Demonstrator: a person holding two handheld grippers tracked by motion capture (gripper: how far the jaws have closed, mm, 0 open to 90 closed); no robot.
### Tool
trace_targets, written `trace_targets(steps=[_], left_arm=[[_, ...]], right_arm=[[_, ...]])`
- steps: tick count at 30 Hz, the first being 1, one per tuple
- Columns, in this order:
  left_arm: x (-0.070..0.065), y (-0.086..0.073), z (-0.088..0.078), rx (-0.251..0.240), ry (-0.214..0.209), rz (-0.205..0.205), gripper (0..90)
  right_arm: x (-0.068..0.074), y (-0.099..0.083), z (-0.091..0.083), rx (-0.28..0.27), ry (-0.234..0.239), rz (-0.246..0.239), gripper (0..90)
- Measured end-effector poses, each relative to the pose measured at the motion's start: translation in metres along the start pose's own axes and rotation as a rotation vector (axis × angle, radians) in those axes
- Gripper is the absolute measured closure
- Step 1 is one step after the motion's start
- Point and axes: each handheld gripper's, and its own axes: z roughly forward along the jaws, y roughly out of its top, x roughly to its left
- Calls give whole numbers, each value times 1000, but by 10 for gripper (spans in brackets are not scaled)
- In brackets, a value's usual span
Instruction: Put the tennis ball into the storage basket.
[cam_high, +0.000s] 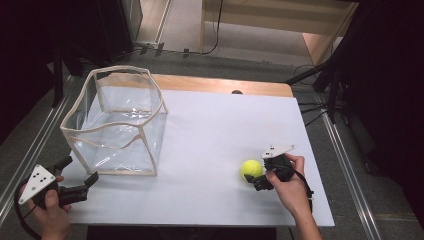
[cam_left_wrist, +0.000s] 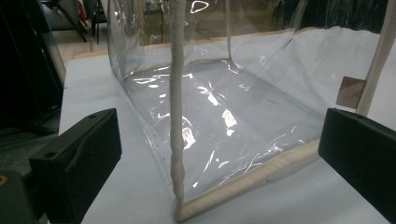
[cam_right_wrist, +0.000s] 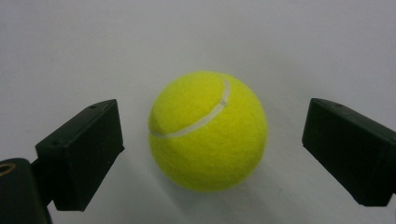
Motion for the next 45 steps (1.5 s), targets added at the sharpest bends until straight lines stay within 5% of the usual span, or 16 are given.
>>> trace_targets(steps=[20,30,36,45], left_arm=[[0,0,0,4,-2,2,0],[0,0,0,4,-2,2,0],[0,0,0,4,-2,2,0],[0,0,0,4,-3,1,0]], right_arm=[[5,5,24,112,44,37,51],[4,7,28,121,12,93,170],[2,5,30,138,-32,88,223],[3,7,34,138,-40,87,235]])
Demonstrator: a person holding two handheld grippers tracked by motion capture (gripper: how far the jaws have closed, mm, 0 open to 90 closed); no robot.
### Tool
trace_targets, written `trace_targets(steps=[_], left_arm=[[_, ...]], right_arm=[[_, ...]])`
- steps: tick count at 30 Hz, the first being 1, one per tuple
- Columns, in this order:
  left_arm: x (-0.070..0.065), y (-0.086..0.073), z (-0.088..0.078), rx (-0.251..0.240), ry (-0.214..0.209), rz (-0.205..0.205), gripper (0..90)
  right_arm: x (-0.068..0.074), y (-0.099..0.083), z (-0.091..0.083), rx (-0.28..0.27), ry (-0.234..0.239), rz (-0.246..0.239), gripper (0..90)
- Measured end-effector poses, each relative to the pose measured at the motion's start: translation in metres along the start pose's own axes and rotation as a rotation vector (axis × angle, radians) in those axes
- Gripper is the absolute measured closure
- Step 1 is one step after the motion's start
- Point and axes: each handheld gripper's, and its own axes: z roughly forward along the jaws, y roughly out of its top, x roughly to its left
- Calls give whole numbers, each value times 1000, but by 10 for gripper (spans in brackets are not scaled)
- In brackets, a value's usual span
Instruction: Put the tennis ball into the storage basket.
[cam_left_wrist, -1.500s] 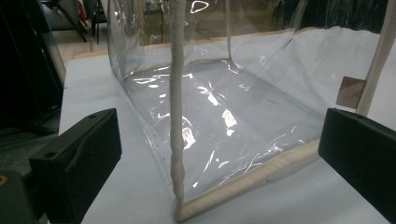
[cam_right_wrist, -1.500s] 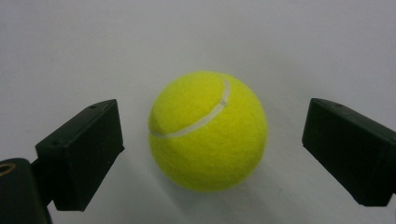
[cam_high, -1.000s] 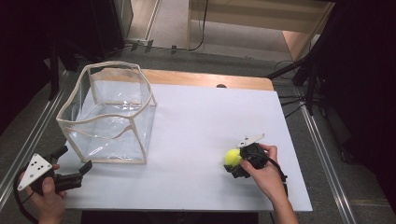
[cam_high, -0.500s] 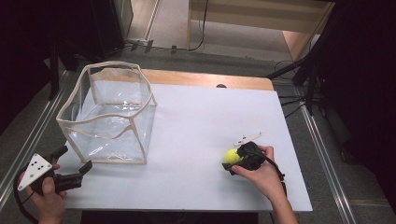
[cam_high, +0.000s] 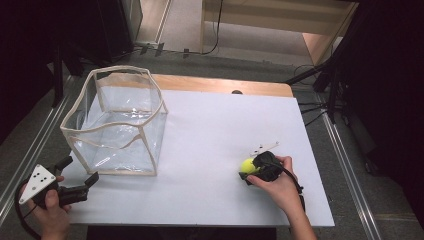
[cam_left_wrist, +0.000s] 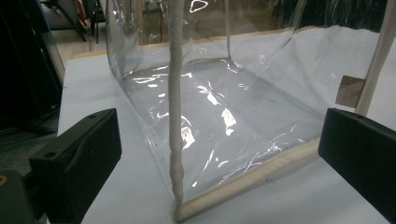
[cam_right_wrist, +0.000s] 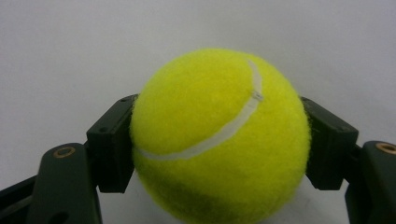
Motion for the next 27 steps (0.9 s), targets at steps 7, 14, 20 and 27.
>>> trace_targets(steps=[7,14,20,27], left_arm=[[0,0,0,-1,-1,0,0],[0,0,0,1,-2,2,0],[0,0,0,0,-1,-1,0],[0,0,0,2,0,-2,0]], right_arm=[[3,2,1,-1,-16,-7,236],[4,2,1,3,-22,-15,242],[2,2,0,-1,-12,-17,244],[7,8,-2,-5,7,-26,244]])
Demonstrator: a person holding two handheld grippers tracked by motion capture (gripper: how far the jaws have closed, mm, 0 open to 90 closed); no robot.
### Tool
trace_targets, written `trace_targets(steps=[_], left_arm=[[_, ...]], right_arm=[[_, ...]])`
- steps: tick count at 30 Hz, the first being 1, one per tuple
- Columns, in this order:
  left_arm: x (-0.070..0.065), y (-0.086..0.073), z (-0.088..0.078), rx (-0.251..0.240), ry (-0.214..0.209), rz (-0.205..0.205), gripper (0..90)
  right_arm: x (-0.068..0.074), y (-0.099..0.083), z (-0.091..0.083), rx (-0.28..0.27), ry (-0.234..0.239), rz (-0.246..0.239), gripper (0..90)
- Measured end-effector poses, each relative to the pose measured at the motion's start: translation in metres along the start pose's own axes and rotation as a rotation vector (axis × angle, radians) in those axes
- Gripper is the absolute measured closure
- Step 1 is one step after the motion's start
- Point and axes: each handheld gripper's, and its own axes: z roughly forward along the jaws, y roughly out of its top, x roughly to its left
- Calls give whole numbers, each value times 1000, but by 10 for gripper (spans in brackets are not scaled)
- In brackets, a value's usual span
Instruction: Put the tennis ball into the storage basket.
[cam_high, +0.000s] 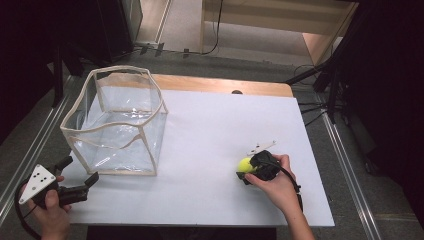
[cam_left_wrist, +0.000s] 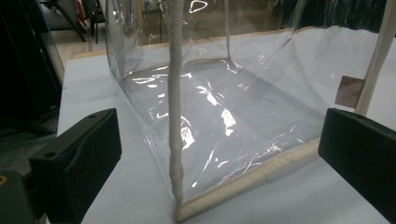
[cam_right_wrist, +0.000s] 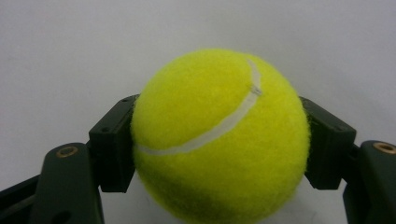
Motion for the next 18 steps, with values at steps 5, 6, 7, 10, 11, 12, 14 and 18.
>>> trace_targets(steps=[5,6,7,10,11,12,14,18], left_arm=[[0,0,0,-8,-4,-2,0],[0,0,0,-9,-5,-3,0],[0,0,1,-12,-5,-3,0],[0,-1,0,-15,-6,-4,0],[0,-1,0,-15,-6,-4,0],[0,-1,1,-15,-7,-4,0],[0,-1,1,-16,-7,-5,0],[0,-1,0,-17,-8,-6,0]], right_arm=[[6,8,1,-8,14,-28,244],[7,10,1,-10,16,-32,244],[8,12,1,-8,21,-40,244],[13,18,3,-8,25,-56,244],[15,20,4,-8,31,-63,244],[17,22,5,-8,28,-63,244],[20,26,6,-7,32,-74,244],[27,34,10,-4,40,-95,243]])
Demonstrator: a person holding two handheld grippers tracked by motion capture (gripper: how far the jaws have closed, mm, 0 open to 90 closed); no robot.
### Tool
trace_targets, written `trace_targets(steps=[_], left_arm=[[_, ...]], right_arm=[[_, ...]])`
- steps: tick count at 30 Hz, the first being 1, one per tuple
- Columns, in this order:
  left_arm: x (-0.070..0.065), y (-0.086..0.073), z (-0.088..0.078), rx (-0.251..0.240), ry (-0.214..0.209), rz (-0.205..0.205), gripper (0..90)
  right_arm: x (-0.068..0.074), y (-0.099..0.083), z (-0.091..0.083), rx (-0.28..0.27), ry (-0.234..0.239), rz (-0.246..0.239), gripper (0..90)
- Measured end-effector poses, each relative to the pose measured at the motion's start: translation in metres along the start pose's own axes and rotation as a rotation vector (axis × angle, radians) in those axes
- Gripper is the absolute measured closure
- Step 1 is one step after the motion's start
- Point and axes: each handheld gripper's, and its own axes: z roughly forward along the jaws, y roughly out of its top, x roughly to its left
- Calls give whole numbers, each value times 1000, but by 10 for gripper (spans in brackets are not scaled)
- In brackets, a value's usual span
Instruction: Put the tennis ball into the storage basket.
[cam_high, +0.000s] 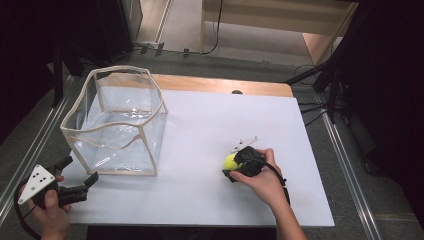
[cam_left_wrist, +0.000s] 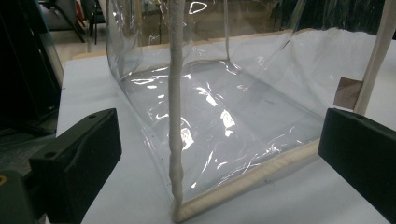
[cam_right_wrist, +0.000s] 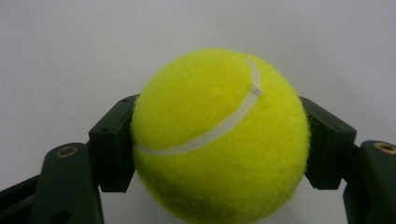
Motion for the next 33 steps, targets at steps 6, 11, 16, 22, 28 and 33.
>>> trace_targets(steps=[6,11,16,22,28,33], left_arm=[[0,0,0,-1,-1,0,0],[0,0,0,-1,0,0,0],[1,0,0,-8,-4,-3,0],[1,0,-1,-8,-7,-3,0],[1,0,-1,-9,-3,-6,0],[1,0,-1,-4,5,-2,0]], right_arm=[[9,12,8,-23,30,-1,243],[17,22,15,-22,37,-32,243],[26,33,22,-18,61,-46,243],[36,46,29,-20,75,-70,243],[45,59,34,-42,92,-83,243],[49,67,36,-49,102,-104,243]])
